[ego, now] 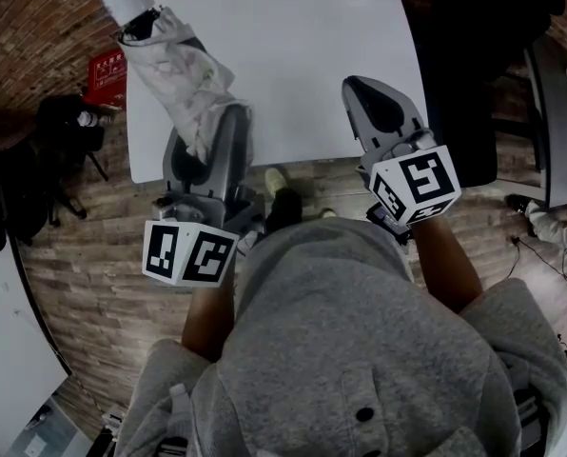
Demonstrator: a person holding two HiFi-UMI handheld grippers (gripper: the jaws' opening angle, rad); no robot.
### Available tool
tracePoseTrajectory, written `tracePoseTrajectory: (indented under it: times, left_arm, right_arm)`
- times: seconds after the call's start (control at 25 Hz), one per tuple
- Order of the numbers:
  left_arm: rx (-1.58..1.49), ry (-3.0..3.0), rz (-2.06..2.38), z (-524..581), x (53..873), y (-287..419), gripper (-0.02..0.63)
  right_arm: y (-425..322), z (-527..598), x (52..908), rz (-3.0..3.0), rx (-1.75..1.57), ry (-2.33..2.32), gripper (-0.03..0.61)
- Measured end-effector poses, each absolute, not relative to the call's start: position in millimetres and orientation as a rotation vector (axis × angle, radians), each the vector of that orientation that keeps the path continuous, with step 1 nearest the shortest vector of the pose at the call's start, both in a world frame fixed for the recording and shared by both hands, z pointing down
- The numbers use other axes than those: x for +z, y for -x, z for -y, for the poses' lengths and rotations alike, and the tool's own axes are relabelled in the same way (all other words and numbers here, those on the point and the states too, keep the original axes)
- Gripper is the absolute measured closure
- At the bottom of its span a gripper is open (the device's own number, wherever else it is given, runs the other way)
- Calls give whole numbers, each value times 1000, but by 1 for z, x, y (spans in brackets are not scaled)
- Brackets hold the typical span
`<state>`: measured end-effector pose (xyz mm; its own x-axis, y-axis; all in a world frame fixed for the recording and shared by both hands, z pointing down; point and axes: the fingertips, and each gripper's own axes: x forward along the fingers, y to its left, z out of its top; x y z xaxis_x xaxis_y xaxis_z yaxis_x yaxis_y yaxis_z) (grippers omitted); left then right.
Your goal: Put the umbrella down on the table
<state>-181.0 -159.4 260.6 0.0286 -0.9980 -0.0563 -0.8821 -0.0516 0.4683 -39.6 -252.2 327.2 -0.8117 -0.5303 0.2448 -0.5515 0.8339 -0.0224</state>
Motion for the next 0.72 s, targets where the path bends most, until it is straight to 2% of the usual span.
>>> tracePoseTrajectory:
  times: [0.72]
  left_arm:
    - [-523, -2025, 1882, 183, 269, 233, 356]
  right_arm:
    - [87, 276, 324, 2765, 132, -891, 546]
